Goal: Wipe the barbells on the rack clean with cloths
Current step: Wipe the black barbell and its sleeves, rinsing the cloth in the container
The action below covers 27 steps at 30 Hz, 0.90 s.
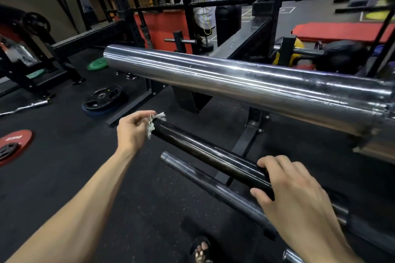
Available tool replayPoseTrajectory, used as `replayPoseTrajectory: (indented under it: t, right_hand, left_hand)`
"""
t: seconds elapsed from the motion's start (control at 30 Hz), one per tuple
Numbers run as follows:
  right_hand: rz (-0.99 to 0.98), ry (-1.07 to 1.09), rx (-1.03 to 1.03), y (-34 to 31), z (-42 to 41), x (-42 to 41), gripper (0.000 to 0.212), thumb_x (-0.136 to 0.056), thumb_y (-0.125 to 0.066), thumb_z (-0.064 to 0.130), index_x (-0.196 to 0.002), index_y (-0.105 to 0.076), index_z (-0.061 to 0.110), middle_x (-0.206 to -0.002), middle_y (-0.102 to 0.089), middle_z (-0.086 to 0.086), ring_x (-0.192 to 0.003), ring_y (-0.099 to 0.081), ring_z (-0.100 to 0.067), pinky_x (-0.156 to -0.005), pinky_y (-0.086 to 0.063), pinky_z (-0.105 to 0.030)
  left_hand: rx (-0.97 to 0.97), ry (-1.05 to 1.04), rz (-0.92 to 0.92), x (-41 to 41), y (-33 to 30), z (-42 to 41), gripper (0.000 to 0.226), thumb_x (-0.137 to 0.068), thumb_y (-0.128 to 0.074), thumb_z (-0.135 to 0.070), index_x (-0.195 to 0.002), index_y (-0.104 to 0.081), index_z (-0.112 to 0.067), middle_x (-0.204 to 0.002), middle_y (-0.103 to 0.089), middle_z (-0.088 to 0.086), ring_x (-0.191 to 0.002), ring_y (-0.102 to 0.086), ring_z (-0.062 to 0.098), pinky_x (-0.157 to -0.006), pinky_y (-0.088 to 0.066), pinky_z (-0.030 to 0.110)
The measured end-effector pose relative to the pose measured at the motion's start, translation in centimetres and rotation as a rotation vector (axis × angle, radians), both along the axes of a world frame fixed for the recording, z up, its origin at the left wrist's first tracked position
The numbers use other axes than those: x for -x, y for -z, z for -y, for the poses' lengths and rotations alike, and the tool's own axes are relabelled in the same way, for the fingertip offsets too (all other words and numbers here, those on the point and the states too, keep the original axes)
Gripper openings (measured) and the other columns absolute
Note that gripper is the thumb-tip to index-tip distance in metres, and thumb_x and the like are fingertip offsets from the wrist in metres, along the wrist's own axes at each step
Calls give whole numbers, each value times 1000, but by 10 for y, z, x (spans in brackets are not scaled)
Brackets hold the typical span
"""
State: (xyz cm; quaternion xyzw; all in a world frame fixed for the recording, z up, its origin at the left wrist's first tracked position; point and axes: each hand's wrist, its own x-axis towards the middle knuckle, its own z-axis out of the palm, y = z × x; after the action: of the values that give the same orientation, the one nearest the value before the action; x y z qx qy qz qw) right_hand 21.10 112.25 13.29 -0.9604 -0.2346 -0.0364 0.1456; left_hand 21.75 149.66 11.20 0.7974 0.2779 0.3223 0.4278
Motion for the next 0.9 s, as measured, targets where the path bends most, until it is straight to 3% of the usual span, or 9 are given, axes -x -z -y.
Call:
replayPoseTrajectory:
  t: [0.17,0.27,0.4,0.43,0.5,0.6,0.7,0.83,0.9]
  right_hand:
    - [6,-34,-43,0,0,-2,63,-57,-96,43,-99,-51,35,-85,-47,18,-74,-47,-7,-53,-18,-9]
    - [-9,-61,-45,-1,1,-3,56,-72,-85,51,-104,-39,44,-92,-42,23,-87,-44,-4,-54,-24,-11]
    - [3,-55,-24,0,-1,-1,56,-73,-85,50,-106,-39,43,-95,-42,22,-88,-43,-5,-54,-24,-10]
    - [-1,-48,-25,1,-1,-1,58,-71,-87,48,-106,-41,41,-95,-42,21,-86,-43,-5,-54,-23,-10]
    - [5,-42,-47,5,-2,0,62,-63,-93,40,-104,-47,36,-92,-43,19,-81,-43,-7,-55,-24,-11]
    - [59,-54,-89,8,-4,0,66,-55,-98,32,-102,-51,29,-89,-45,16,-77,-44,-10,-56,-33,-18]
    - [90,-63,-113,12,-6,-2,66,-55,-98,29,-101,-51,28,-89,-46,14,-77,-44,-12,-57,-39,-23]
    - [98,-72,-134,15,-5,-5,68,-54,-99,31,-100,-48,30,-90,-45,14,-78,-45,-12,-56,-44,-25]
    - [91,-80,-128,16,-3,-5,66,-57,-97,32,-100,-47,31,-90,-45,15,-79,-44,-11,-57,-42,-24]
  left_hand:
    - [-64,-37,-7,12,5,-1,35,-94,-59,-1,-93,-81,-28,-84,-77,-7,-74,-66,10,-75,-52,30]
    - [6,-33,-7,17,10,-5,37,-93,-59,0,-92,-81,-29,-81,-77,-4,-72,-64,13,-76,-54,36]
    - [-177,-100,-78,19,0,14,41,-94,-57,1,-89,-78,-34,-71,-71,-7,-56,-57,7,-55,-45,12]
    - [-246,-102,-80,19,-3,19,41,-93,-56,5,-93,-79,-29,-76,-73,-8,-59,-60,3,-58,-44,5]
    - [-338,-47,-51,23,-6,29,39,-92,-56,9,-103,-79,-20,-97,-76,-9,-84,-69,0,-78,-46,1]
    - [-493,62,-56,23,-9,36,46,-88,-57,12,-112,-78,-22,-113,-74,-13,-109,-66,-3,-102,-45,11]
    - [-565,133,-133,14,-13,70,56,-86,-51,14,-113,-78,-27,-117,-74,-13,-108,-65,-1,-102,-36,2]
    - [-712,508,-115,22,0,123,60,-74,-54,22,-109,-78,-21,-119,-73,-8,-113,-64,4,-105,-44,16]
    - [-722,509,-112,19,-1,92,59,-77,-55,22,-112,-78,-19,-122,-73,-6,-117,-61,2,-108,-40,13]
